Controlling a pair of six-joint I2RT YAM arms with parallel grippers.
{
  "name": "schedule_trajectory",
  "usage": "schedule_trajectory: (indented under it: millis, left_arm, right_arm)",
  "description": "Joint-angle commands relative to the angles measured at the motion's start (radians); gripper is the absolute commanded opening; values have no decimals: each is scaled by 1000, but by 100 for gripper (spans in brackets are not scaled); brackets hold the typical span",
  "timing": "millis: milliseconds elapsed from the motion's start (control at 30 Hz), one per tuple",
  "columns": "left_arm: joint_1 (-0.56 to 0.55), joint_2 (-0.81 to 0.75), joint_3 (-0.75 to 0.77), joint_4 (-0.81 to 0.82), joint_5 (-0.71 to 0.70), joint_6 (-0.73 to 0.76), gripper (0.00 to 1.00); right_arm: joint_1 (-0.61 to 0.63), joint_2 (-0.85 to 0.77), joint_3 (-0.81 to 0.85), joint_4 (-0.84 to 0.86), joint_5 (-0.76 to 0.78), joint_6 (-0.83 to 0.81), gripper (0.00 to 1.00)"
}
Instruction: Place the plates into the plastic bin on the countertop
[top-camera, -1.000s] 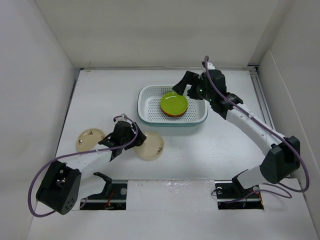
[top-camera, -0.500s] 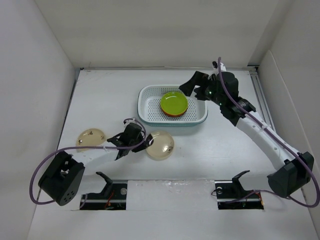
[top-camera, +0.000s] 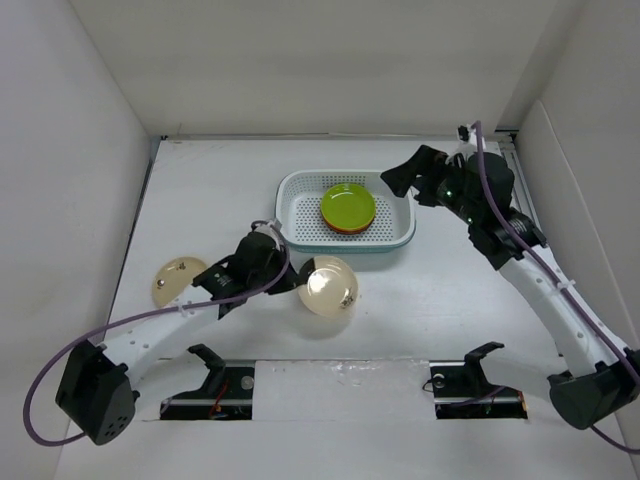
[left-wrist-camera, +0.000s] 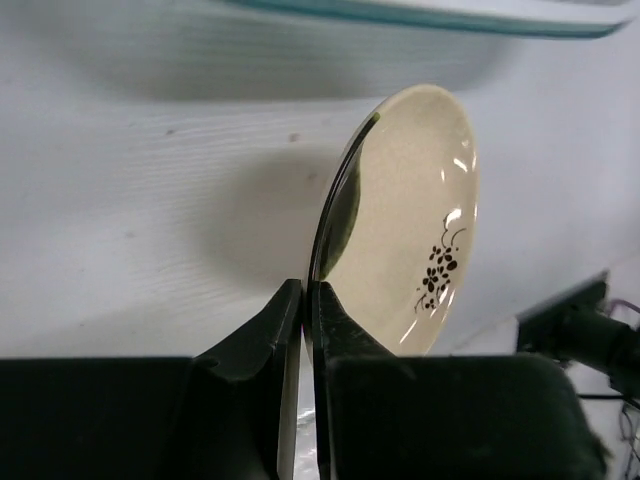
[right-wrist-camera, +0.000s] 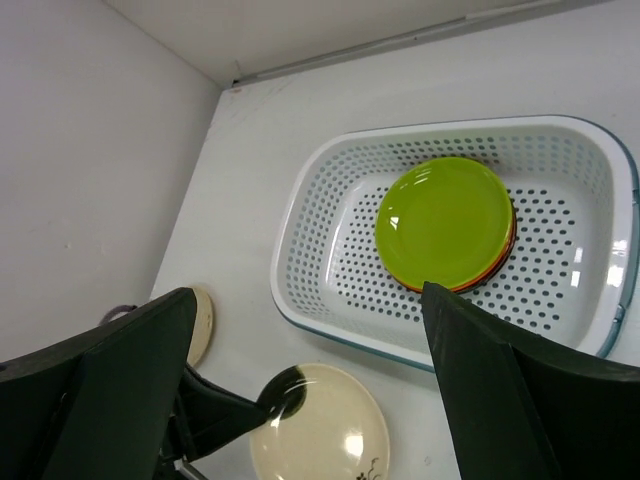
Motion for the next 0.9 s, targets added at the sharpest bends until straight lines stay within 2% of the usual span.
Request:
schedule_trajectory:
  millis: [0, 167, 267, 300, 400, 433, 500, 667, 800, 867]
  left_arm:
    - [-4, -34, 122, -55, 118, 74, 0]
    - [-4, -6, 283, -64, 118, 107, 0]
    - [-4, 116, 426, -78, -29, 108, 0]
    - [-4, 117, 462, -78, -29, 98, 0]
    - [53, 280, 591, 5, -63, 98, 0]
    - [62, 377, 620, 28, -63, 98, 0]
    - [62, 469, 712, 69, -80, 112, 0]
    - [105, 676, 786, 206, -50, 128, 0]
    - [199, 739, 786, 309, 33, 105, 0]
    - [208, 761, 776, 324, 54, 94, 0]
  right_arm:
    - [-29, -42, 26, -27, 14, -8, 100]
    - [-64, -90, 49, -65, 14, -8, 100]
    - [-76, -111, 49, -76, 2, -8, 100]
    - [-76, -112, 49, -76, 2, -8, 100]
    - [-85, -130, 49, -76, -20, 1, 100]
    - [-85, -130, 49, -76, -20, 1, 100]
    - [-85, -130, 49, -76, -44, 10, 100]
    - [-104, -132, 40, -74, -72, 10, 100]
    - [-104, -153, 30, -64, -110, 10, 100]
    - [-104, -162, 20, -63, -110, 1, 100]
